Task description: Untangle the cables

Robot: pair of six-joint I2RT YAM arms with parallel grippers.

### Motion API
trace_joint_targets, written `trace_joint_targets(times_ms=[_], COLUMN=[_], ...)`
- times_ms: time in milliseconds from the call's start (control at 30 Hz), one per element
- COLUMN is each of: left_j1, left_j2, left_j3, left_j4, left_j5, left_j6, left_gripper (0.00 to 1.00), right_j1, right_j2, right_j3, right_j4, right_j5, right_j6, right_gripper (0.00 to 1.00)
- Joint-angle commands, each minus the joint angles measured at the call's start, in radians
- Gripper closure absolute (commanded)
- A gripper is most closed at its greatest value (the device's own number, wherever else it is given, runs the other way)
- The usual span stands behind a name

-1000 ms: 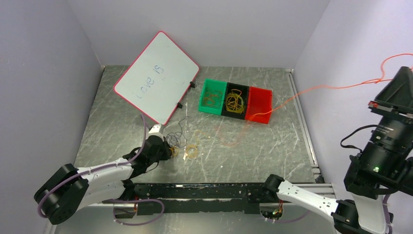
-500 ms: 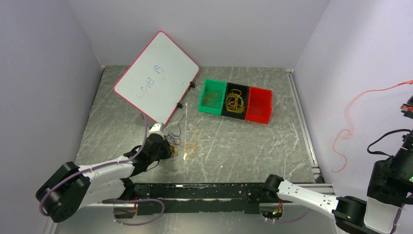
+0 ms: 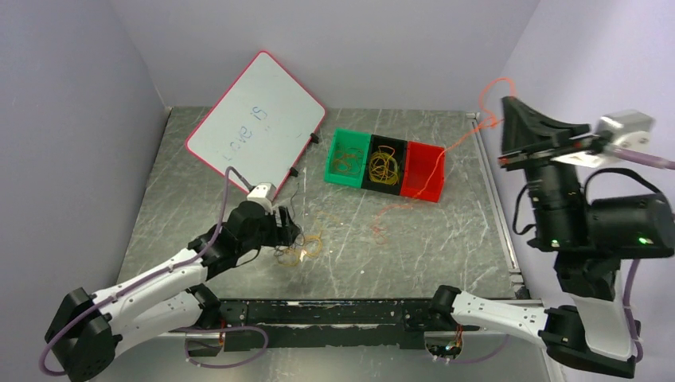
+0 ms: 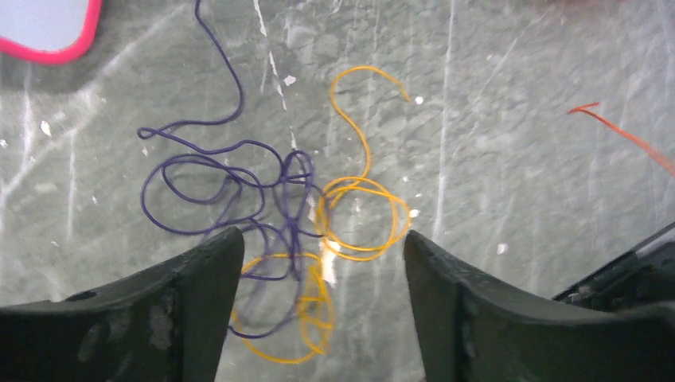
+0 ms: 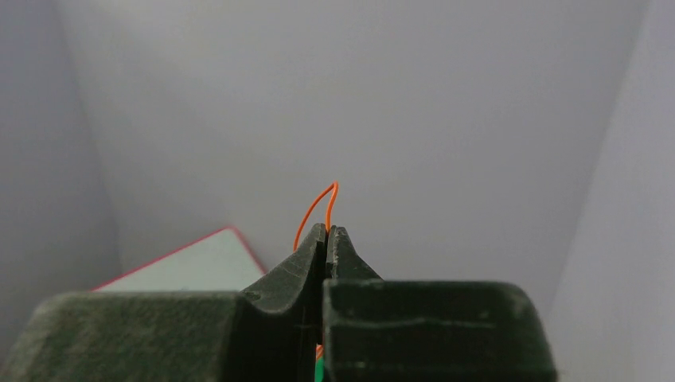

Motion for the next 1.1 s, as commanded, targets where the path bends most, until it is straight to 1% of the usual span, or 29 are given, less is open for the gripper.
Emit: trace_joint_targets(times_ms=[0,33,100,167,233,333,433,500,600,667,867,967,1067], left_j1=[-0.010,-0.010,-0.010,-0.011,-0.013,-0.017,-0.017,-0.016,-0.017,-0.016,-0.017,-0.016,-0.016], left_j2=[-0.050,-0.051,-0.030,0.007,0.025,-0.028,-0.132,-0.203,-0.243,-0.229,-0.096,-0.031,0.023], left_j3=[0.076,0.096,0.159,0.240,0.303,0.335,0.303,0.270,0.241,0.242,0.284,0.297,0.303], left_j4=[-0.176,-0.198,-0.265,-0.363,-0.426,-0.439,-0.352,-0.249,-0.111,-0.034,0.170,0.292,0.411], left_j5=[-0.035,-0.037,-0.039,-0.037,-0.040,-0.035,0.024,0.072,0.142,0.195,0.353,0.444,0.561], left_j6=[0.012,0.020,0.043,0.066,0.090,0.138,0.201,0.233,0.282,0.307,0.358,0.356,0.335], left_gripper=[0.09,0.06,0.04,0.04,0.06,0.06,0.04,0.04,0.03,0.04,0.04,0.05,0.07], right_j1=[0.006,0.006,0.006,0.006,0.005,0.005,0.005,0.005,0.006,0.005,0.005,0.005,0.005], right_j2=[0.022,0.035,0.055,0.076,0.088,0.100,0.104,0.107,0.108,0.108,0.100,0.097,0.096], right_j3=[-0.020,-0.027,-0.053,-0.082,-0.115,-0.160,-0.184,-0.195,-0.213,-0.225,-0.269,-0.283,-0.291], right_j4=[-0.118,-0.130,-0.149,-0.162,-0.156,-0.137,-0.110,-0.091,-0.060,-0.043,0.024,0.062,0.087], right_j5=[-0.093,-0.100,-0.124,-0.159,-0.172,-0.172,-0.170,-0.173,-0.190,-0.198,-0.223,-0.226,-0.190], right_j6=[0.150,0.178,0.227,0.272,0.306,0.346,0.364,0.368,0.379,0.392,0.463,0.488,0.523], right_gripper=[1.00,1.00,1.00,1.00,1.00,1.00,1.00,1.00,1.00,1.00,1.00,1.00,1.00])
